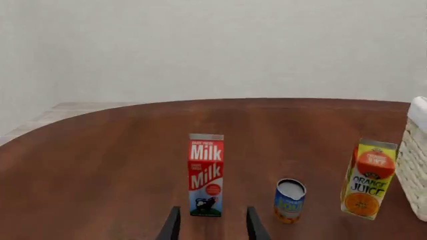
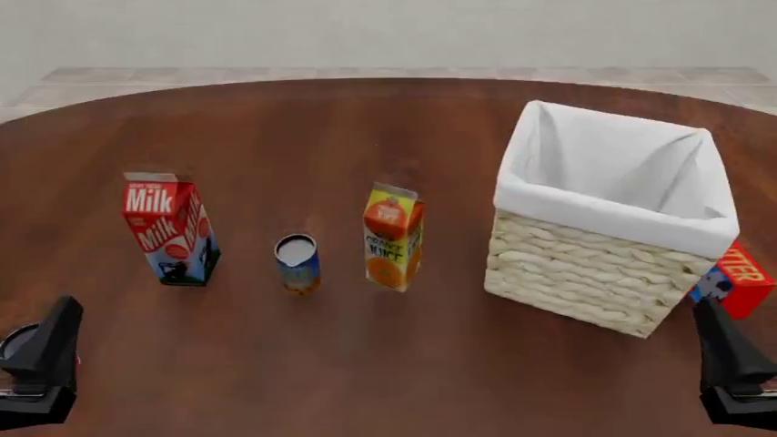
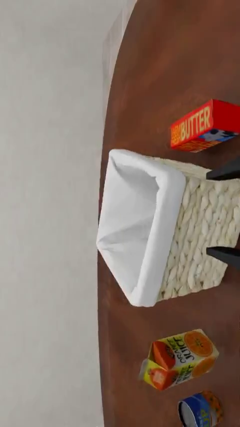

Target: Pick up the orange juice, and put it in the basket.

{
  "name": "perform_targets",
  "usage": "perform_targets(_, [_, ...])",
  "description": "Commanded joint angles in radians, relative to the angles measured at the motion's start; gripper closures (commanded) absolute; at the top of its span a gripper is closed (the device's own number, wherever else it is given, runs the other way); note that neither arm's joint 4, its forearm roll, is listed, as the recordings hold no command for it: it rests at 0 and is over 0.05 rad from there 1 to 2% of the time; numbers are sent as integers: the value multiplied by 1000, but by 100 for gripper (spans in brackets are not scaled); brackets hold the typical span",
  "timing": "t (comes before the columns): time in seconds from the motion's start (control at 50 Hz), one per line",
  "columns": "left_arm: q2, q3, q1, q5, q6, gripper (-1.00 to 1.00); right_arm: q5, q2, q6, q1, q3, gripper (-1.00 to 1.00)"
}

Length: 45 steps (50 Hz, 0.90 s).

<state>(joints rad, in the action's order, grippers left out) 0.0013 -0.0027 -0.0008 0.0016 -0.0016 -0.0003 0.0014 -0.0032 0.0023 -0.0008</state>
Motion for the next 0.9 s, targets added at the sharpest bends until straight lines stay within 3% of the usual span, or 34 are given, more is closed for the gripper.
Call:
perform_targets(0.02, [0, -6, -10, 2, 1, -100, 1, 2, -21, 11, -4, -100])
perform_targets(0.06, [0, -7, -15, 8, 5, -100, 5, 8, -136, 21, -1, -100])
perform_targets(0.12, [-1, -15, -38, 1, 42, -100, 10, 2, -118, 27, -7, -100])
perform_targets(0.22, [-1, -23, -51, -4, 62, -100, 15, 0, -182, 42, -45, -100])
perform_targets(0.3, [-1, -7, -71, -30, 84, -100, 25, -1, -142, 21, -83, -100])
perform_targets(0.36, [-1, -15, -92, -20, 82, -100, 32, -1, -147, 19, -92, -100])
perform_targets(0.48, [-1, -111, -123, 54, 45, -100, 50, -1, -137, 7, -130, -100])
perform_targets(0.5, [-1, -182, -163, 119, 57, -100, 61, -1, -138, 10, -145, -100])
perform_targets(0.52, [-1, -184, -163, 121, 57, -100, 61, -1, -138, 10, -146, -100])
perform_targets(0.6, [-1, -380, -248, 296, -20, -100, 76, -1, -137, 3, -173, -100])
perform_targets(0.7, [-1, -561, -300, 439, -21, -100, 82, -1, -137, -1, -184, -100])
perform_targets(0.8, [0, -571, -395, 508, -45, -100, 96, -1, -138, -7, -211, -100])
perform_targets(0.9, [46, -554, -502, 480, 36, -100, 94, -1, -140, -9, -209, -100])
